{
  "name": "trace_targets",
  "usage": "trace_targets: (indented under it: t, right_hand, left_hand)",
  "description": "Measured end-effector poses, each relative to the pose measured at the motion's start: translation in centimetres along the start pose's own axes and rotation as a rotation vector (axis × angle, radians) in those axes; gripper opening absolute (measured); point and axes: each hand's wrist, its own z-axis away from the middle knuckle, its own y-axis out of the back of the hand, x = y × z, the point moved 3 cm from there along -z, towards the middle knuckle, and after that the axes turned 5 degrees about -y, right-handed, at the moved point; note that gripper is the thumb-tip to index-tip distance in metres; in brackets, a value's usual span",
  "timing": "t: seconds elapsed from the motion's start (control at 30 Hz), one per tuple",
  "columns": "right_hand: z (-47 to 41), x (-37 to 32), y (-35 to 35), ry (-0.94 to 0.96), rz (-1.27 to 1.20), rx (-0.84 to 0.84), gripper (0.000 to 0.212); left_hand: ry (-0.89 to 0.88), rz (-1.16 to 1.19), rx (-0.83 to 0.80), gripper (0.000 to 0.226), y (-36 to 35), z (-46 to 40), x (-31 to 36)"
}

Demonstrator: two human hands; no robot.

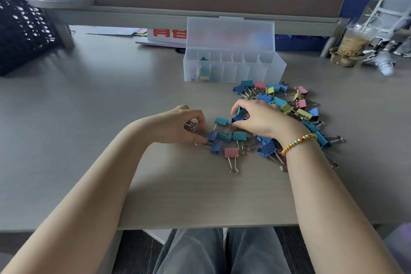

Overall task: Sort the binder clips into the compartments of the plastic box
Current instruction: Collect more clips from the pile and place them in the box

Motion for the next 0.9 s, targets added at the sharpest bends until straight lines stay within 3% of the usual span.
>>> trace_targets:
  t: [0.17, 0.3, 0.4, 0.63, 0.9]
  right_hand:
    - [-0.4, 0.8, 0.1, -0.055, 0.042, 0.11, 0.026]
    - [0.3, -0.1, 0.7, 0.015, -0.041, 0.105, 0.035]
    - [0.5, -0.7, 0.3, 0.046, 0.028, 0.041, 0.036]
    - [-0.1, -2.0, -0.8, 0.07, 0.127, 0.011, 0.03]
    - [-0.5, -2.2, -0.9, 0.085, 0.154, 0.131, 0.026]
  left_hand:
    - [0.049, -0.086, 0.182, 0.021, 0.0, -0.7, -0.4]
    - [0.079, -0.048, 0.202, 0.046, -0.1, -0.7, -0.5]
    - [0.081, -0.07, 0.185, 0.058, -0.3, -0.8, -0.4]
    - [0.085, -0.111, 0.308, 0.038, -0.6, -2.1, -0.5]
    - [0.062, -0.155, 0.371, 0.024, 0.1, -2.5, -1.6]
